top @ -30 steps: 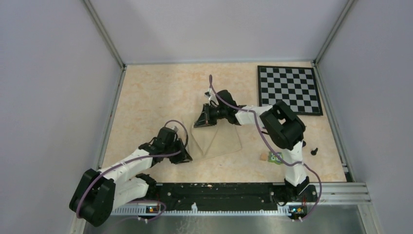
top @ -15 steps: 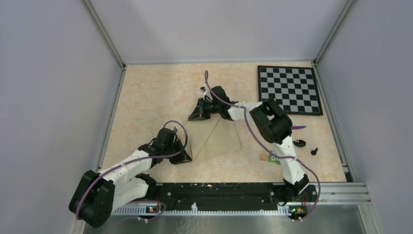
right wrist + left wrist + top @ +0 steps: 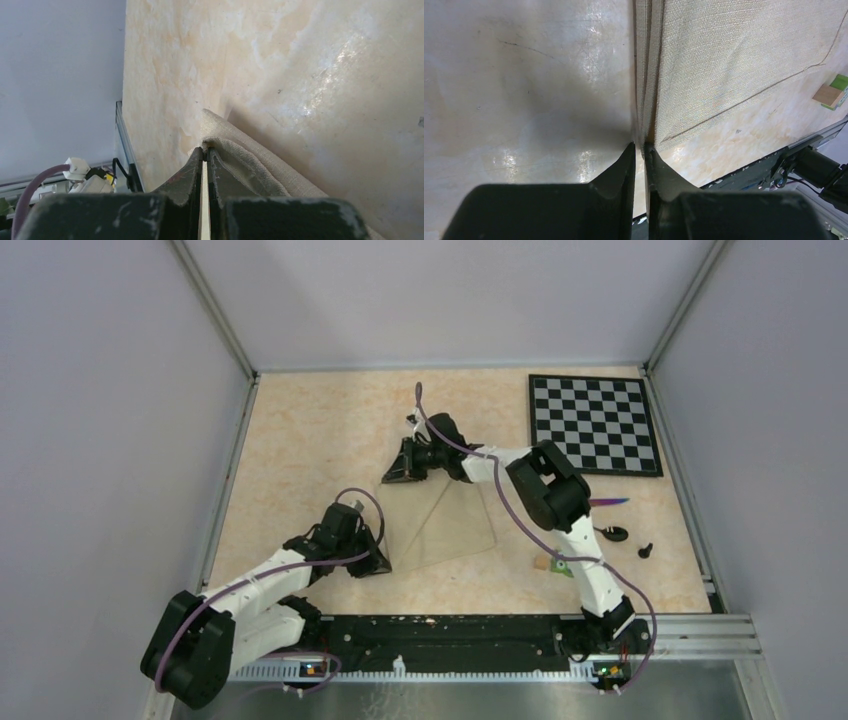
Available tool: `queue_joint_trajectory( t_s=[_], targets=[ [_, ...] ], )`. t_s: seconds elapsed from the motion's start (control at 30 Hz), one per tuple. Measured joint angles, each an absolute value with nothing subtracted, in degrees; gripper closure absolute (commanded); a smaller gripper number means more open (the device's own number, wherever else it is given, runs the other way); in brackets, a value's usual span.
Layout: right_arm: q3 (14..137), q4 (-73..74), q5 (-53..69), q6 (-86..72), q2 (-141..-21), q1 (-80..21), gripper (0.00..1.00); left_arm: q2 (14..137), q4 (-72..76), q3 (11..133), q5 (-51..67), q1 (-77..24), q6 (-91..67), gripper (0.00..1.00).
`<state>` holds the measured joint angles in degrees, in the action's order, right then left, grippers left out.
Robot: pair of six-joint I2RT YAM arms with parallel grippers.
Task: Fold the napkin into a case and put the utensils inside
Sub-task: Fold the top corner of the square-folded napkin at the center of the board.
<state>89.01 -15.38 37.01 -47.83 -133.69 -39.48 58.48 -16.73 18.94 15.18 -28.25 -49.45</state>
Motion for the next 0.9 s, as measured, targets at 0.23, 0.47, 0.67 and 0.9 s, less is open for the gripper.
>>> queue_joint_trajectory(
  t_s=[0.23,0.47,0.67,0.9],
  targets=[
    [89.4,-13.8,37.2,-47.6,-135.3,-39.5,1.0,58.5,-16.8,18.9,15.1,-28.3,-49.5,0.85],
    [92.3,-12.5,37.8,-47.5,-135.7,-39.5,0.99,58.5,-16.8,18.9,15.1,-28.3,-49.5,0.85],
    [94.3,-11.7,38.5,-47.0,-136.7,-39.5,0.71,58.5,-16.8,18.9,15.1,-28.3,-49.6,0.8],
    [102.4,-3.8,40.5,-44.8,-138.1,-39.4,0.47,57.0,-18.3,19.0,15.2,-28.3,-50.1,0.61]
  ],
)
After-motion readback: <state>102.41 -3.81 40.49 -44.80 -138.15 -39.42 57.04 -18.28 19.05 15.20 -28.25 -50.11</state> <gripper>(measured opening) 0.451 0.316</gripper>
